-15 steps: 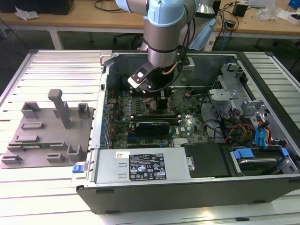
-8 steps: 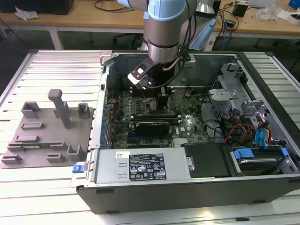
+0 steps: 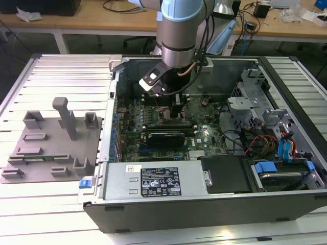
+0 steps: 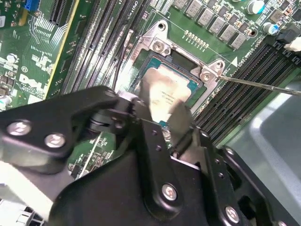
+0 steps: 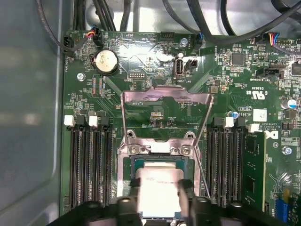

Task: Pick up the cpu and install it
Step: 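Place the cpu into insertion slot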

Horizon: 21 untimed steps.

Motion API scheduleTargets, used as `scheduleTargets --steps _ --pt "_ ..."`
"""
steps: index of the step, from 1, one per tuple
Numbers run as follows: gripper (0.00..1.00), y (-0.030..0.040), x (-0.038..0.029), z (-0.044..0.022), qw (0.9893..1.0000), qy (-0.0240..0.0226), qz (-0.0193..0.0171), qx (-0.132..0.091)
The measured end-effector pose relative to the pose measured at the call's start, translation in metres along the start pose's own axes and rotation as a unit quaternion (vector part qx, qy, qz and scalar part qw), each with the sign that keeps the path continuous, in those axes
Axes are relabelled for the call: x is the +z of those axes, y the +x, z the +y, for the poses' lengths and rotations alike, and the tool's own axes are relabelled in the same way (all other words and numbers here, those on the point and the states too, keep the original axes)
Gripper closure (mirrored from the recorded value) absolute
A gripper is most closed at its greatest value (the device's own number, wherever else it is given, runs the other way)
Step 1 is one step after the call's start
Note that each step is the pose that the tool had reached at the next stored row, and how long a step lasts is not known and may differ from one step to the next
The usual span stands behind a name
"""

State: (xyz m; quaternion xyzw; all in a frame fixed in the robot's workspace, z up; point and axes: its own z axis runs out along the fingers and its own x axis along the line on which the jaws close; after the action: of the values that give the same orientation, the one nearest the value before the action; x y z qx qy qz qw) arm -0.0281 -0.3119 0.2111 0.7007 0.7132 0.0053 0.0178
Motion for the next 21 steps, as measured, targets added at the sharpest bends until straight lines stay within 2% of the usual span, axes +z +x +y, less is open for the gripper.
scheduleTargets --steps 3,6,7,10,13,21 --pt "0.77 0.0000 -0.0003 0.0000 1.0000 0.0000 0.0000 0.000" --pt "0.83 0.0000 -0.0006 0.0000 1.0000 0.0000 0.0000 0.000" --pt "0.89 0.0000 -0.0007 0.0000 1.0000 0.0000 0.0000 0.000" --pt "0.89 0.0000 -0.0010 0.0000 1.0000 0.0000 0.0000 0.000" --pt "0.89 0.0001 0.0038 -0.0001 1.0000 -0.0010 0.0000 0.000" --pt "0.89 0.0001 0.0067 -0.0002 1.0000 -0.0010 -0.0002 0.000"
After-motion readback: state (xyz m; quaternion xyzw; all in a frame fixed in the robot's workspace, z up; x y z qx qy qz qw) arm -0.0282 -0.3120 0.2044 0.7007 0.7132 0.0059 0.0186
